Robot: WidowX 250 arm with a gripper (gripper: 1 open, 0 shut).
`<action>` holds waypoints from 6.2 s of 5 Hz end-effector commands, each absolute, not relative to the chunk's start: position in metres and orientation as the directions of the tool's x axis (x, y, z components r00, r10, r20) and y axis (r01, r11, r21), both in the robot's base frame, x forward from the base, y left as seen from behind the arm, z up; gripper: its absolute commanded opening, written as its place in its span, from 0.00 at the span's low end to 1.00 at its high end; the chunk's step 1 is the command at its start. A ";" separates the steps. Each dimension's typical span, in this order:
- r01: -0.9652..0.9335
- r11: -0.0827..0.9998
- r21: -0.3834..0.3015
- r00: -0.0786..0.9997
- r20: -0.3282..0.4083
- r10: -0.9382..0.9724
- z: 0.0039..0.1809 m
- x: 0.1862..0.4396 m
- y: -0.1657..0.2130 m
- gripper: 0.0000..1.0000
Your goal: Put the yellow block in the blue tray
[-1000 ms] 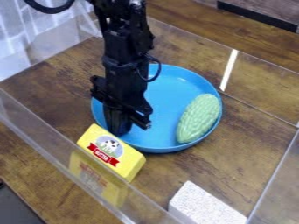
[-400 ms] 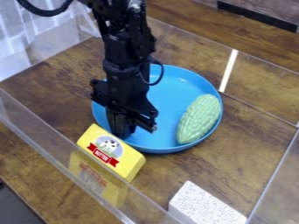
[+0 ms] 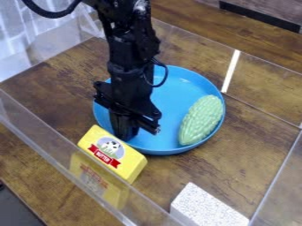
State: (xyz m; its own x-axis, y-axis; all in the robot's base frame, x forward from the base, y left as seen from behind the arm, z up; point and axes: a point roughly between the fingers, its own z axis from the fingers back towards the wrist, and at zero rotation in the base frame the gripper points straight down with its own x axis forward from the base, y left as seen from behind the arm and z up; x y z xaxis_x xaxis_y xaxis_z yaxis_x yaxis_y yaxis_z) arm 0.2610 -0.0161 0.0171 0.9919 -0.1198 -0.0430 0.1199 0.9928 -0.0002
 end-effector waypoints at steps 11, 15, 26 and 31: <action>0.378 0.926 -0.026 0.922 -0.083 -0.378 0.022 0.282 -0.045 1.00; 0.205 0.979 -0.007 0.974 -0.093 -0.205 0.023 0.273 -0.032 1.00; 0.198 0.980 -0.016 0.976 -0.087 -0.199 0.019 0.242 -0.004 1.00; 0.256 0.966 -0.049 0.961 -0.096 -0.259 0.006 0.229 0.005 1.00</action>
